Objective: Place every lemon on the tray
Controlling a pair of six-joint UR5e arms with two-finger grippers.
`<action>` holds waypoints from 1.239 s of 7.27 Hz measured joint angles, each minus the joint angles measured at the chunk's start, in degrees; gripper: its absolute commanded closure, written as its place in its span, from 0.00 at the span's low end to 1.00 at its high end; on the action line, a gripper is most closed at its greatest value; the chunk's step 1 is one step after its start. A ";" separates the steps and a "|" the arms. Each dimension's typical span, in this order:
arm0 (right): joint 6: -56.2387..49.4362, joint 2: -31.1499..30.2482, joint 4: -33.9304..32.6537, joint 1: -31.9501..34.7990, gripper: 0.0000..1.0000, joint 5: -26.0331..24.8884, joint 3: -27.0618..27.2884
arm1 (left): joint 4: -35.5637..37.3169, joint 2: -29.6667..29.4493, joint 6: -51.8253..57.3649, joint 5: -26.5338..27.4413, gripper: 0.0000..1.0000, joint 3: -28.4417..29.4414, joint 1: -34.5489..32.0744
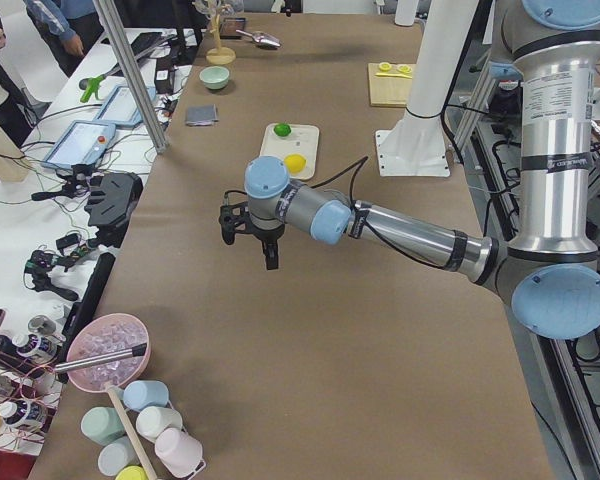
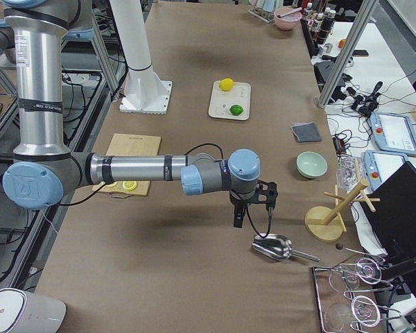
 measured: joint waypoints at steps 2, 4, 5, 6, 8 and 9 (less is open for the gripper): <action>-0.05 -0.09 -0.04 0.21 0.00 0.29 0.08 | 0.19 0.68 8.55 0.34 0.02 5.32 -5.60; -0.04 -0.12 -0.07 0.32 0.00 0.44 0.15 | 0.26 0.99 16.14 0.78 0.02 10.15 -9.45; -0.01 -0.14 -0.10 0.35 0.00 0.53 0.24 | 0.32 1.51 18.22 1.27 0.02 11.36 -10.05; 0.01 -0.21 -0.12 0.38 0.00 0.59 0.35 | 0.46 2.02 20.35 1.70 0.02 11.97 -10.25; 0.03 -0.28 -0.13 0.43 0.00 0.63 0.43 | 1.83 2.37 22.20 2.10 0.02 12.33 -10.35; 0.01 -0.30 -0.13 0.44 0.00 0.64 0.45 | 2.96 2.35 22.48 2.12 0.02 12.39 -10.47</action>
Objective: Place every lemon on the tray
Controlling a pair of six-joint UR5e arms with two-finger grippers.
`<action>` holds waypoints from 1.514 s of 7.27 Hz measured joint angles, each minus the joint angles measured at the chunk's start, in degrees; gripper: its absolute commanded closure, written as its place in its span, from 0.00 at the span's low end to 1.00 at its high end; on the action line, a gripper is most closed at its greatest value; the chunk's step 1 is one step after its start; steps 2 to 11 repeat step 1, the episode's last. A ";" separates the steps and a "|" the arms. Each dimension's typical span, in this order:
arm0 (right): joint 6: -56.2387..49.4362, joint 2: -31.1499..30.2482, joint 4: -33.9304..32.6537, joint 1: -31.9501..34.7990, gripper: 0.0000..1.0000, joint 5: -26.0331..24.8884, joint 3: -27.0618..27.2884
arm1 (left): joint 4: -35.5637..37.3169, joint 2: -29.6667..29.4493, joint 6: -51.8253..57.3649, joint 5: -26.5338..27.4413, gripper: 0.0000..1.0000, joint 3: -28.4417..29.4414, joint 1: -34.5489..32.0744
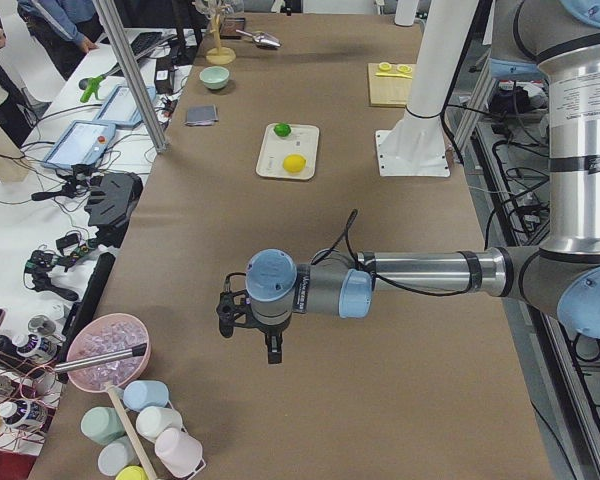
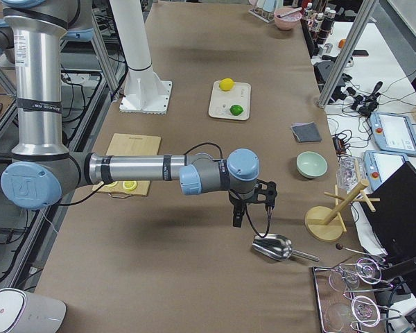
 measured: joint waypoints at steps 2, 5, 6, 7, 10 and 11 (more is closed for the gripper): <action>-0.02 0.00 0.00 0.00 0.00 0.00 0.00 | 0.87 -0.03 0.10 0.00 0.02 0.01 -0.14; -0.02 0.00 0.00 0.00 0.00 0.00 0.00 | 0.87 -0.03 0.10 0.00 0.02 0.01 -0.14; -0.02 0.00 0.00 0.00 0.00 0.00 0.00 | 0.87 -0.03 0.10 0.00 0.02 0.01 -0.14; -0.02 0.00 0.00 0.00 0.00 0.00 0.00 | 0.87 -0.03 0.10 0.00 0.02 0.01 -0.14; -0.02 0.00 0.00 0.00 0.00 0.00 0.00 | 0.87 -0.03 0.10 0.00 0.02 0.01 -0.14; -0.02 0.00 0.00 0.00 0.00 0.00 0.00 | 0.87 -0.03 0.10 0.00 0.02 0.01 -0.14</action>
